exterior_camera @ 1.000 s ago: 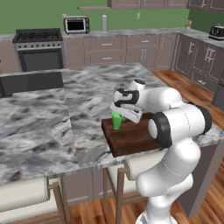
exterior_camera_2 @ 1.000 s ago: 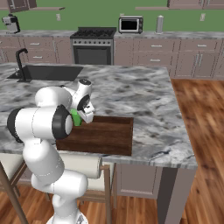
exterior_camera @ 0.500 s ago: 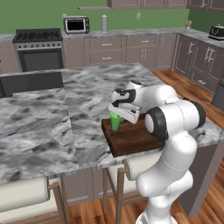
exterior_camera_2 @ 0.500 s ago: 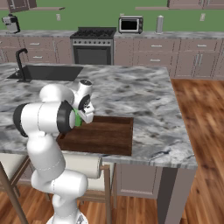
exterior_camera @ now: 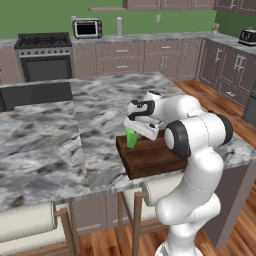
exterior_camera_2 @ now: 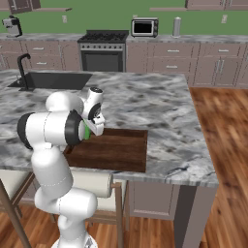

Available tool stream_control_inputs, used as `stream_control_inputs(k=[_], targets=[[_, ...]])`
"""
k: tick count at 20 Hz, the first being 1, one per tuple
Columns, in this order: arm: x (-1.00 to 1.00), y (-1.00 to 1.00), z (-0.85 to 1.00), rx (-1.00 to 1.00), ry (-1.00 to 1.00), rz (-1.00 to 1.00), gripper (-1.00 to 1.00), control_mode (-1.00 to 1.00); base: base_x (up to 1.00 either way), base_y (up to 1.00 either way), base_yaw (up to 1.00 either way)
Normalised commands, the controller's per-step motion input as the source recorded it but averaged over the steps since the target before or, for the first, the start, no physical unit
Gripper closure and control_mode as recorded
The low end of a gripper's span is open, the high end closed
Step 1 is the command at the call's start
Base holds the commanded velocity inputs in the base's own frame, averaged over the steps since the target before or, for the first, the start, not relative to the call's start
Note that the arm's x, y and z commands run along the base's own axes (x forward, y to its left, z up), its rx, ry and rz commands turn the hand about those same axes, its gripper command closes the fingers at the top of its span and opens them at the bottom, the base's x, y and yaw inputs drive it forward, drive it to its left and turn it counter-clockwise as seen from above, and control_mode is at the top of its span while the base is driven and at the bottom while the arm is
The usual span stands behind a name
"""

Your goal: There is a tray on the dining counter. Grab the cup, mug, and pitcher and place them on the tray. The pitcher may be placed next to the tray if it cannot fit the tray.

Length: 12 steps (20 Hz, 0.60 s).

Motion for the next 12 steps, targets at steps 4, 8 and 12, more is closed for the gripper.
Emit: stream_control_inputs(k=[4,8,12], targets=[[0.0,0.0,0.0,0.0,0.0,0.0,1.0,-1.0,0.0,0.0,0.0],[0.0,0.0,0.0,0.0,0.0,0.0,1.0,-1.0,0.0,0.0,0.0],[0.0,0.0,0.0,0.0,0.0,0.0,-1.0,-1.0,0.0,0.0,0.0]])
